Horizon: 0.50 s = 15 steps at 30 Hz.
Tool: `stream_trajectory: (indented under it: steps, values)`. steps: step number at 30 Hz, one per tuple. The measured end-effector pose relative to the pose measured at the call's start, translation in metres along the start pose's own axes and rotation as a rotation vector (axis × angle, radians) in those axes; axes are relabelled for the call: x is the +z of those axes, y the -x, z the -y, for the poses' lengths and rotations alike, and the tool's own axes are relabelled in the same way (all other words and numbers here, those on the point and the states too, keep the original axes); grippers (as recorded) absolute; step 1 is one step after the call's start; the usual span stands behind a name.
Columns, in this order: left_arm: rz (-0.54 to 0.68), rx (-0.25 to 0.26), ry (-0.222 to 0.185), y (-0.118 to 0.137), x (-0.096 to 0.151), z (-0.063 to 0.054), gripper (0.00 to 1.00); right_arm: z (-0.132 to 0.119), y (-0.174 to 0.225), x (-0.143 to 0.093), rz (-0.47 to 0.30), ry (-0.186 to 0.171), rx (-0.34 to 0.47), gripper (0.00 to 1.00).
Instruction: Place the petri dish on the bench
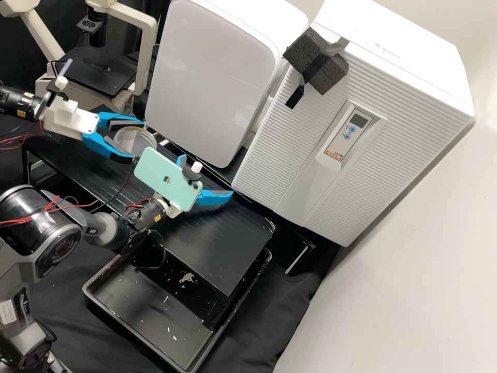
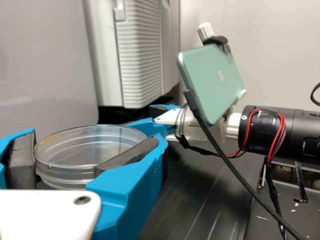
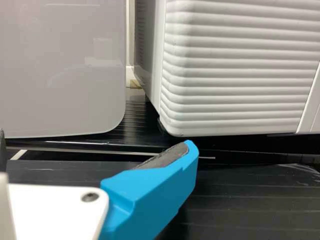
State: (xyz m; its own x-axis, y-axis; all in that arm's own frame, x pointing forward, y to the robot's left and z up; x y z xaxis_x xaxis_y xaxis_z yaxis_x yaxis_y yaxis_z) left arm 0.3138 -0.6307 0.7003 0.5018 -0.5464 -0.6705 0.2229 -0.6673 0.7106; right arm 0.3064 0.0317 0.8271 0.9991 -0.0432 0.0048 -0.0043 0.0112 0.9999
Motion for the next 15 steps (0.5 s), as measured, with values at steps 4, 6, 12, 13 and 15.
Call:
stream_trajectory:
  steps: [4, 6, 12, 13, 15]
  values:
    - [0.013, -0.035, -0.018, -0.01, 0.006, 0.004, 0.0, 0.0, 0.0, 0.0, 0.0, 0.0, 0.0, 1.0]
    - [0.016, -0.054, -0.016, -0.016, 0.008, 0.009, 0.0, 0.0, 0.0, 0.0, 0.0, 0.0, 0.0, 1.0]
    - [0.016, -0.094, -0.007, -0.026, 0.007, 0.022, 0.0, 0.0, 0.0, 0.0, 0.0, 0.0, 0.0, 1.0]
    - [0.008, -0.105, -0.006, -0.027, 0.006, 0.024, 0.0, 0.0, 0.0, 0.0, 0.0, 0.0, 0.0, 1.0]
    - [-0.003, -0.113, -0.013, -0.029, 0.006, 0.023, 0.0, 0.0, 0.0, 0.0, 0.0, 0.0, 0.0, 1.0]
